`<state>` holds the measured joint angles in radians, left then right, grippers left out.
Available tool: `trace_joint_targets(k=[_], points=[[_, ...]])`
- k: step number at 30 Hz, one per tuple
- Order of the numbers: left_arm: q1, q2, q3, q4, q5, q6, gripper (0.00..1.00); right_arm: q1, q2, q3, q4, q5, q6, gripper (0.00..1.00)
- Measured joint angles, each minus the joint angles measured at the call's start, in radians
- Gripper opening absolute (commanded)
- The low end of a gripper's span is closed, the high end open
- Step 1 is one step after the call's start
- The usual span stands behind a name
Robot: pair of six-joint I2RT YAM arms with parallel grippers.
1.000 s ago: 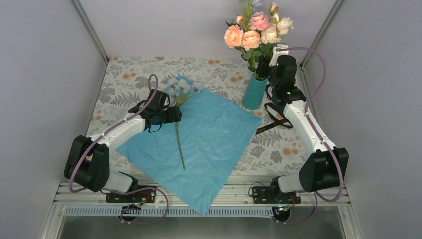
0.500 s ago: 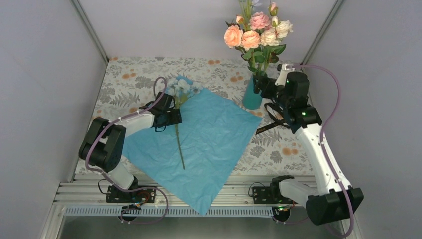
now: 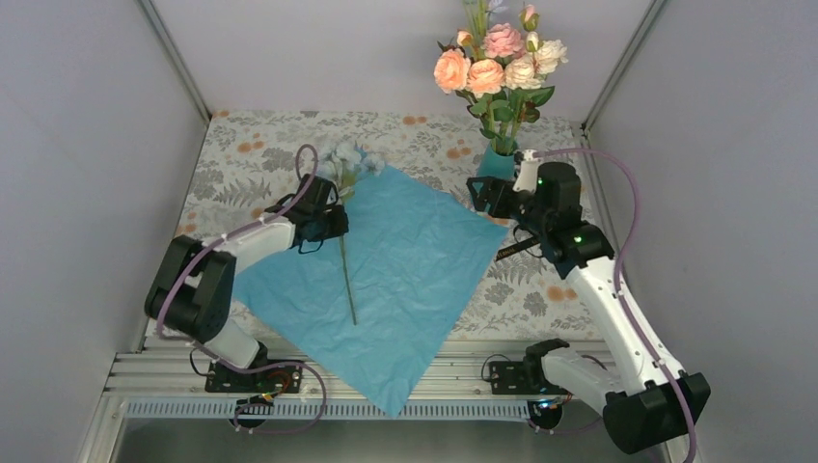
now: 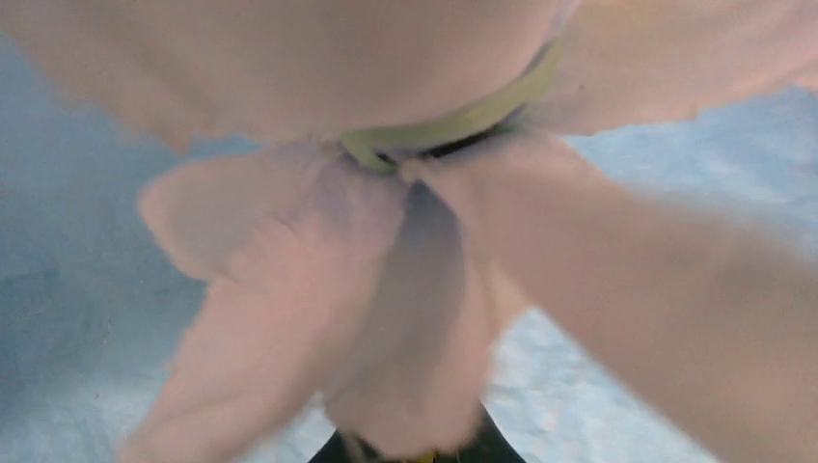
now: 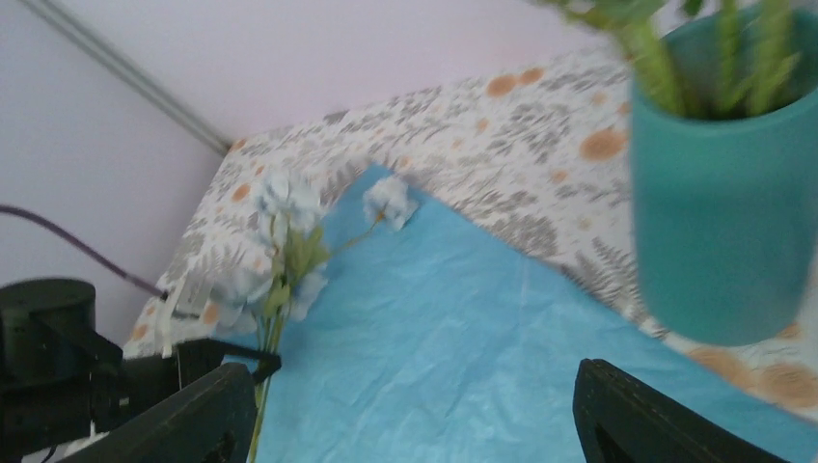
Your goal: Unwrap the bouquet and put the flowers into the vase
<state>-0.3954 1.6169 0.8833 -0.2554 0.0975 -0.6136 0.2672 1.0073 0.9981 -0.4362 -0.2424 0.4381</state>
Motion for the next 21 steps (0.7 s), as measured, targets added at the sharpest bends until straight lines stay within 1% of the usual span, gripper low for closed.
trace_joint_targets(k=[3,5,6,9,16,19,21], points=[[-0.006,-0.092,-0.005,-0.001,0.026,0.000,0.02,0.058,0.000,-0.018,0.014,-0.016,0.023,0.81],[-0.013,-0.158,-0.006,0.000,0.048,0.000,0.02,0.108,0.002,-0.031,0.037,-0.030,0.038,0.78],[-0.017,-0.190,-0.006,0.002,0.062,0.000,0.02,0.137,0.002,-0.040,0.056,-0.042,0.052,0.71],[-0.032,-0.281,-0.005,0.015,0.118,0.003,0.02,0.202,0.007,-0.071,0.127,-0.080,0.089,0.59],[-0.079,-0.407,-0.001,0.045,0.262,0.008,0.02,0.357,0.097,-0.089,0.275,-0.151,0.139,0.52],[-0.095,-0.440,0.006,0.061,0.327,0.008,0.02,0.402,0.143,-0.088,0.332,-0.186,0.157,0.47],[-0.100,-0.454,0.010,0.073,0.357,0.006,0.02,0.425,0.165,-0.084,0.357,-0.202,0.168,0.47]])
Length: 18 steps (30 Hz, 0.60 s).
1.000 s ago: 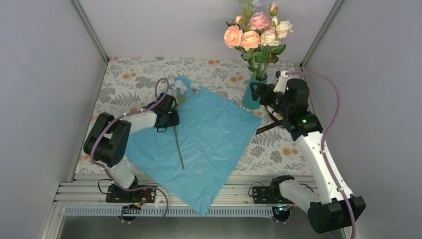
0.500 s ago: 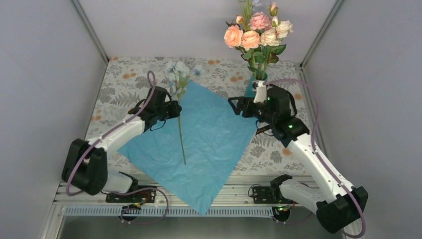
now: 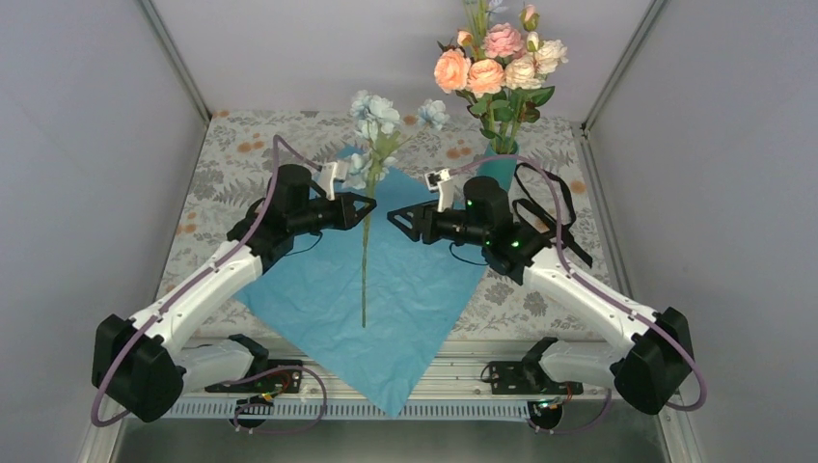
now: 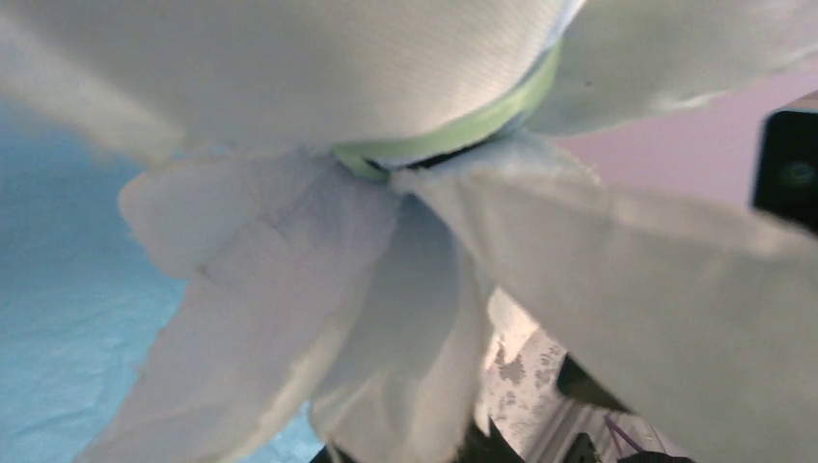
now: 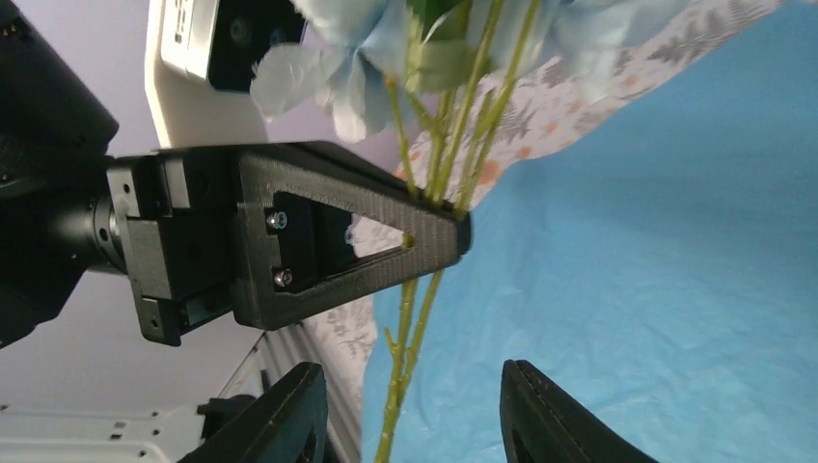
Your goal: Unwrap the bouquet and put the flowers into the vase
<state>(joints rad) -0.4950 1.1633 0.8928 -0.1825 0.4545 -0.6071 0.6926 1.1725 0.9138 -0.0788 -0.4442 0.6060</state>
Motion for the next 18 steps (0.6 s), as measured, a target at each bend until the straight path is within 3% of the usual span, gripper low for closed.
trace_joint_targets(k=[5,14,16,18], points=[[-0.007,-0.029,0.006,0.029,0.057,-0.009,0.02,0.053,0.038,0.010,0.055,-0.028,0.020,0.48],[-0.018,-0.068,0.006,0.078,0.106,-0.043,0.02,0.099,0.088,0.030,0.110,-0.047,0.049,0.40],[-0.019,-0.079,0.006,0.090,0.109,-0.052,0.02,0.103,0.099,0.035,0.114,-0.050,0.051,0.32],[-0.019,-0.090,0.006,0.101,0.114,-0.059,0.02,0.106,0.108,0.039,0.121,-0.055,0.054,0.17]])
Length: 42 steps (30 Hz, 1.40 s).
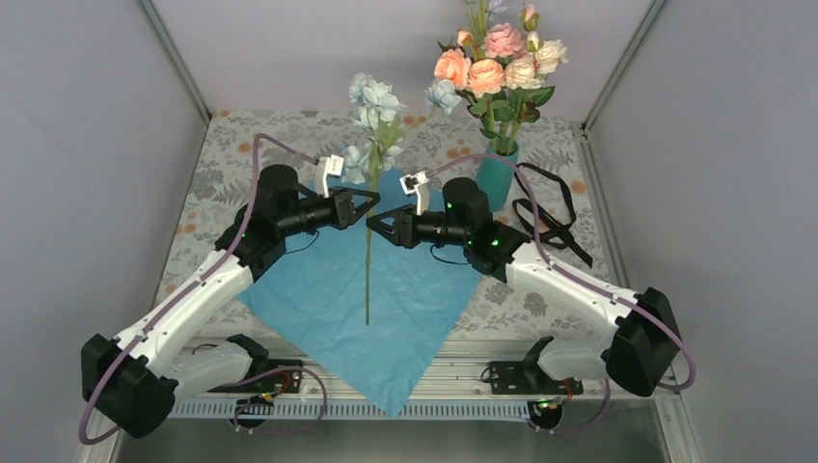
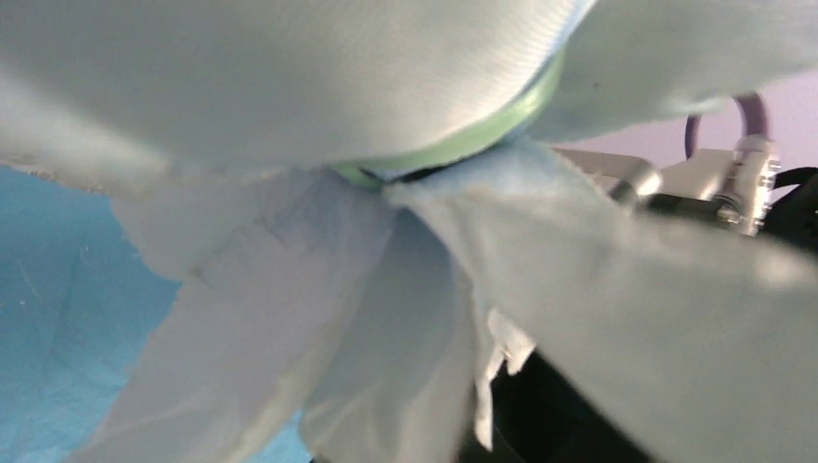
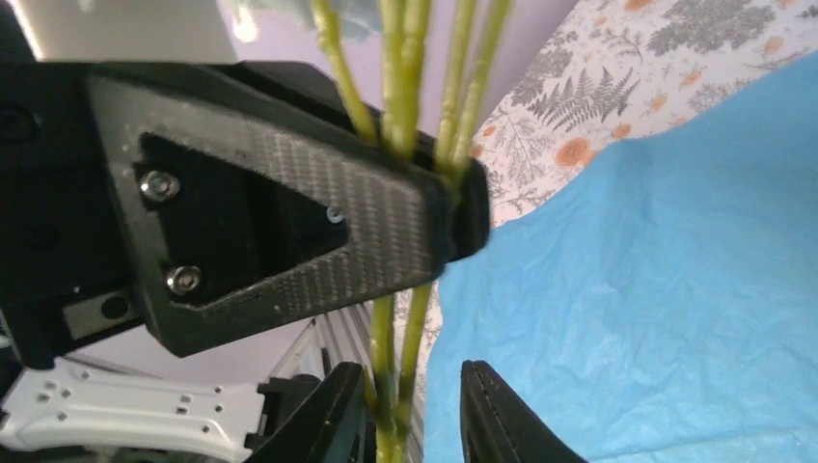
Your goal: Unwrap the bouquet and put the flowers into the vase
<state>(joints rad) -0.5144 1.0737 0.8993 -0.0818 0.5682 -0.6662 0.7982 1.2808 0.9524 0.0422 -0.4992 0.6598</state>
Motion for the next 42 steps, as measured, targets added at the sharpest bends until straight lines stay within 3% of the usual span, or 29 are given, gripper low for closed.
trace_joint_targets(k=[1,3,6,10,14,19,29,36,42], points=[[-0.001,-0.005,0.000,0.003,0.000,0.000,0.02,0.001,0.004,0.001,0.007,-0.008,0.004,0.08],[-0.001,-0.008,0.000,0.004,-0.001,-0.001,0.05,0.006,0.005,0.005,0.024,-0.018,0.003,0.04],[0.000,-0.011,0.000,0.005,-0.006,-0.002,0.29,0.008,0.003,0.007,0.030,-0.018,0.000,0.04],[-0.005,-0.012,0.005,-0.008,-0.013,0.012,0.72,0.008,0.003,0.006,0.035,0.003,-0.035,0.04],[-0.007,-0.013,0.035,-0.060,-0.031,0.032,0.98,0.009,-0.014,-0.001,0.043,0.085,-0.110,0.04],[-0.007,-0.038,0.083,-0.137,-0.070,0.090,1.00,0.009,-0.100,-0.034,0.029,0.294,-0.243,0.04],[-0.008,-0.094,0.163,-0.322,-0.233,0.297,1.00,-0.058,-0.186,0.044,-0.036,0.864,-0.534,0.04],[-0.008,-0.093,0.115,-0.371,-0.341,0.391,1.00,-0.312,-0.227,0.081,0.035,0.918,-0.665,0.04],[-0.008,-0.074,0.059,-0.378,-0.391,0.428,1.00,-0.407,-0.180,0.161,0.134,0.860,-0.719,0.04]])
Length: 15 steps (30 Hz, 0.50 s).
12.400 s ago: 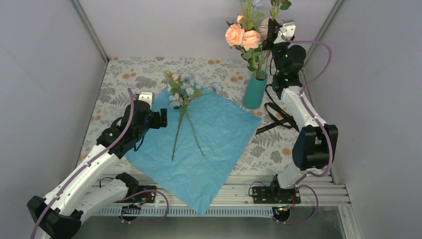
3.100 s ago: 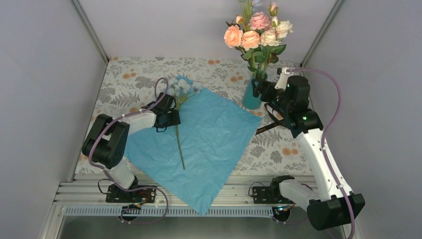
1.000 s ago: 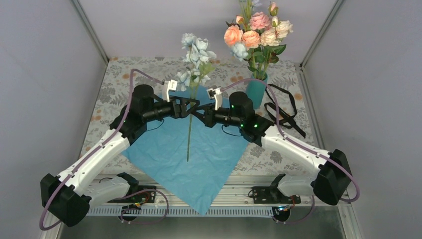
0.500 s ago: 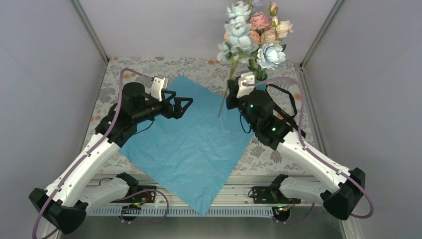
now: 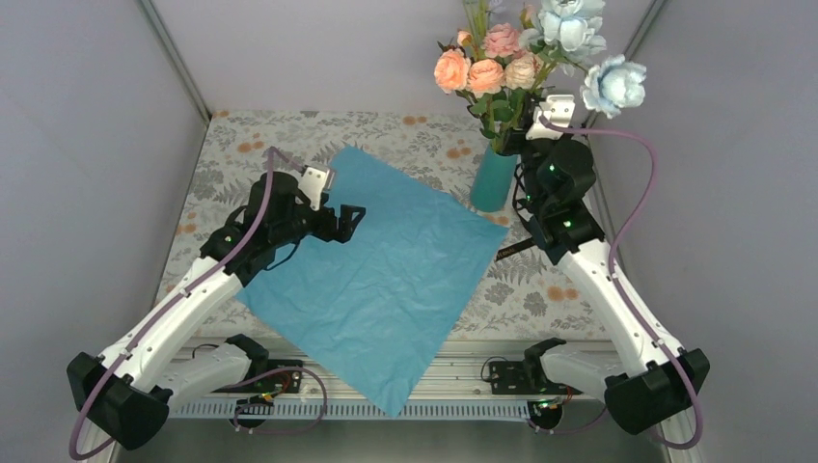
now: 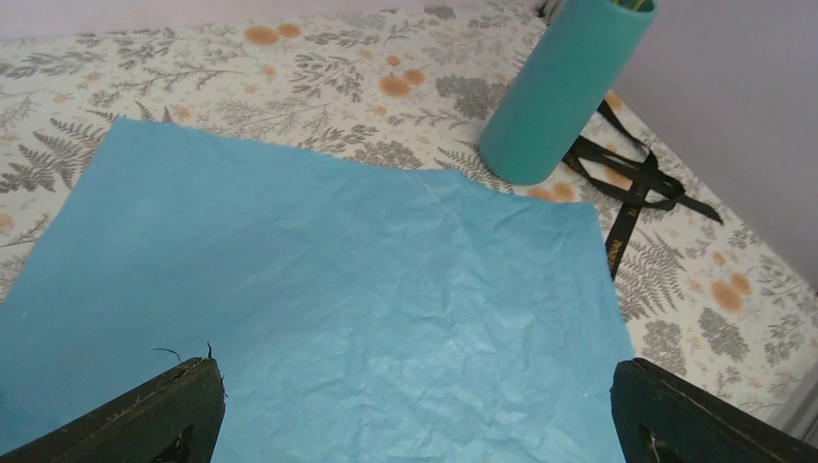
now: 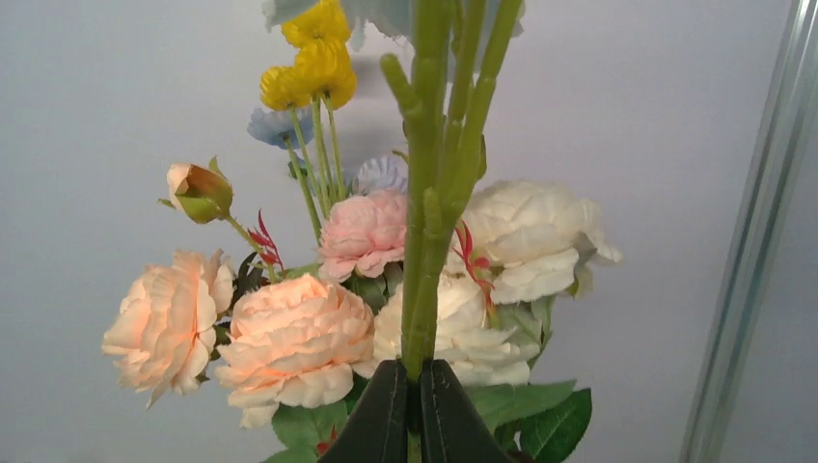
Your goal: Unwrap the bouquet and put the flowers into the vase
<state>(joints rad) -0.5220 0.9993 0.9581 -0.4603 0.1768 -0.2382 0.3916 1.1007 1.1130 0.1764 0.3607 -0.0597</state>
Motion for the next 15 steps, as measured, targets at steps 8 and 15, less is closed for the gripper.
trace_joint_targets(k=[8,15], points=[[0.000,0.002,-0.010,-0.006,-0.035,0.023,1.00,-0.030,0.051,-0.006,0.145,-0.075,-0.086,0.04],[0.000,0.001,-0.013,-0.006,-0.050,0.033,1.00,-0.065,0.094,-0.006,0.194,-0.121,-0.139,0.04]])
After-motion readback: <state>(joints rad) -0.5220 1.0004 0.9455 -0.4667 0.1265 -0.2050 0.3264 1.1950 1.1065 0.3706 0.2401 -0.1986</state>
